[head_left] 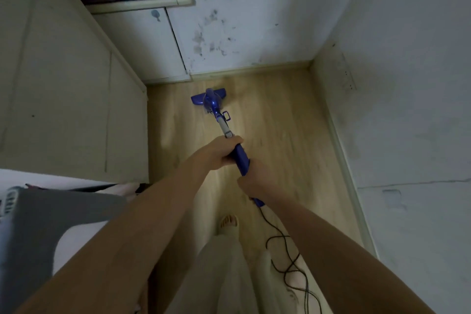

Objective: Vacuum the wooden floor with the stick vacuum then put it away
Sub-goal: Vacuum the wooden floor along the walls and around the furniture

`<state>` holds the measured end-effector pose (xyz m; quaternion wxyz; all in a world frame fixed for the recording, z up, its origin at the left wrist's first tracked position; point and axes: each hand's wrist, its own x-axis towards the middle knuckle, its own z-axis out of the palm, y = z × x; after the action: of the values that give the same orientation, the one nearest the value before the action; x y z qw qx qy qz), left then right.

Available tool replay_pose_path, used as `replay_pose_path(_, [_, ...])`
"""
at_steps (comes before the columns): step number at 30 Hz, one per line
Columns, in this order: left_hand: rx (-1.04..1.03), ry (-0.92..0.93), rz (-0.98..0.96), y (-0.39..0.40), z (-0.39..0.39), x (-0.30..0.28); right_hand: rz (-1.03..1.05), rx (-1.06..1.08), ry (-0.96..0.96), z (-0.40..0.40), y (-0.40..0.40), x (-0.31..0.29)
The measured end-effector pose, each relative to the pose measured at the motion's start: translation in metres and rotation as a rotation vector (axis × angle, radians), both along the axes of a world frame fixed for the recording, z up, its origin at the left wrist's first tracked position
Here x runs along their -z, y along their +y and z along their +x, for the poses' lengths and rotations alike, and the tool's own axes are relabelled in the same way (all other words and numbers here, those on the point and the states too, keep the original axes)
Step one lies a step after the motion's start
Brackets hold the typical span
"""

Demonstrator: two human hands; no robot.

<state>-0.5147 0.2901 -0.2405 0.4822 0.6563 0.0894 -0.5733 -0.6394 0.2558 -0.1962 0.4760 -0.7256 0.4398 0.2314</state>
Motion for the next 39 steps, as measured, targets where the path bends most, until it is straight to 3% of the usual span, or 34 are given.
replay_pose_path(10, [0.031, 0.014, -0.03, -0.024, -0.013, -0.008, -0.083, 0.019, 0.054, -0.012, -0.019, -0.019])
replay_pose_path(22, [0.091, 0.078, -0.004, -0.003, -0.157, -0.043, -0.163, 0.008, 0.106, -0.156, 0.011, -0.064])
replay_pose_path(30, [0.287, 0.146, -0.045, 0.034, -0.248, -0.078, -0.063, 0.186, 0.122, -0.247, 0.057, -0.105])
replay_pose_path(39, [0.593, 0.034, 0.023, 0.056, -0.277, -0.084, 0.071, 0.456, 0.046, -0.279, 0.106, -0.099])
